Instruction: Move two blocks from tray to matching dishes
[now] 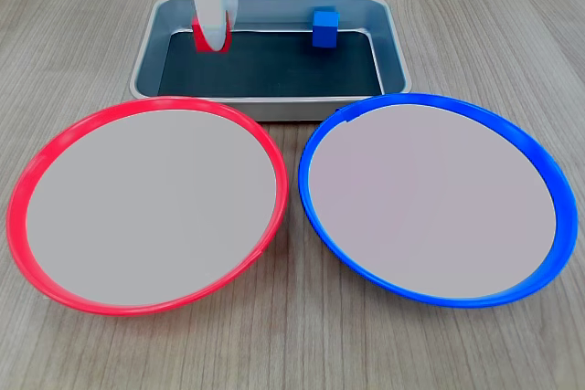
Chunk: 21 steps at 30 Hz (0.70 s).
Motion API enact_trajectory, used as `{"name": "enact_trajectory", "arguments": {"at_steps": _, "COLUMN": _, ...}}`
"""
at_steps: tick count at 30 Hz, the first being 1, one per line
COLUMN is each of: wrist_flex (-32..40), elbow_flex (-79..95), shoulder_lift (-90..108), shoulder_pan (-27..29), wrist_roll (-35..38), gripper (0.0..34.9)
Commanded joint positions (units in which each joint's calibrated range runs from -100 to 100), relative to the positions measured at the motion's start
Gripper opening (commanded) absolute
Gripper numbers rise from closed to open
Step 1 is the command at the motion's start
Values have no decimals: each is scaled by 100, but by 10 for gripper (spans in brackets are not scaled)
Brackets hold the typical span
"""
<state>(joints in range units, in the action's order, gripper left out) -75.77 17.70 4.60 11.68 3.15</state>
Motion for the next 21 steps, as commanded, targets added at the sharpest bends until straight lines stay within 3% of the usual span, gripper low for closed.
{"name": "enact_trajectory", "arguments": {"at_steps": 1, "wrist_flex": -62, "elbow_flex": -2184, "shoulder_lift": -541, "shoulder_pan": -401, "wrist_roll": -132, "gripper": 1}}
{"name": "enact_trajectory", "arguments": {"at_steps": 8, "wrist_flex": 1771, "elbow_flex": -3249, "shoulder_lift": -2273, "shoulder_pan": -439, "wrist_roll": -142, "gripper": 3}}
{"name": "enact_trajectory", "arguments": {"at_steps": 9, "wrist_flex": 1944, "elbow_flex": -3194, "shoulder_lift": -2367, "shoulder_pan": -410, "wrist_roll": -78, "gripper": 16}}
{"name": "enact_trajectory", "arguments": {"at_steps": 10, "wrist_flex": 2043, "elbow_flex": -3112, "shoulder_lift": -2409, "shoulder_pan": -373, "wrist_roll": -29, "gripper": 56}}
{"name": "enact_trajectory", "arguments": {"at_steps": 11, "wrist_flex": 2274, "elbow_flex": -2866, "shoulder_lift": -2418, "shoulder_pan": -326, "wrist_roll": 98, "gripper": 154}}
{"name": "enact_trajectory", "arguments": {"at_steps": 13, "wrist_flex": 2447, "elbow_flex": -2557, "shoulder_lift": -2341, "shoulder_pan": -298, "wrist_roll": 274, "gripper": 254}}
{"name": "enact_trajectory", "arguments": {"at_steps": 16, "wrist_flex": 2447, "elbow_flex": -2338, "shoulder_lift": -2179, "shoulder_pan": -260, "wrist_roll": 357, "gripper": 225}}
{"name": "enact_trajectory", "arguments": {"at_steps": 18, "wrist_flex": 2299, "elbow_flex": -2147, "shoulder_lift": -1897, "shoulder_pan": -260, "wrist_roll": 440, "gripper": 152}}
{"name": "enact_trajectory", "arguments": {"at_steps": 20, "wrist_flex": 1927, "elbow_flex": -1938, "shoulder_lift": -1462, "shoulder_pan": -326, "wrist_roll": 557, "gripper": 27}}
{"name": "enact_trajectory", "arguments": {"at_steps": 21, "wrist_flex": 1655, "elbow_flex": -1801, "shoulder_lift": -1190, "shoulder_pan": -382, "wrist_roll": 669, "gripper": 3}}
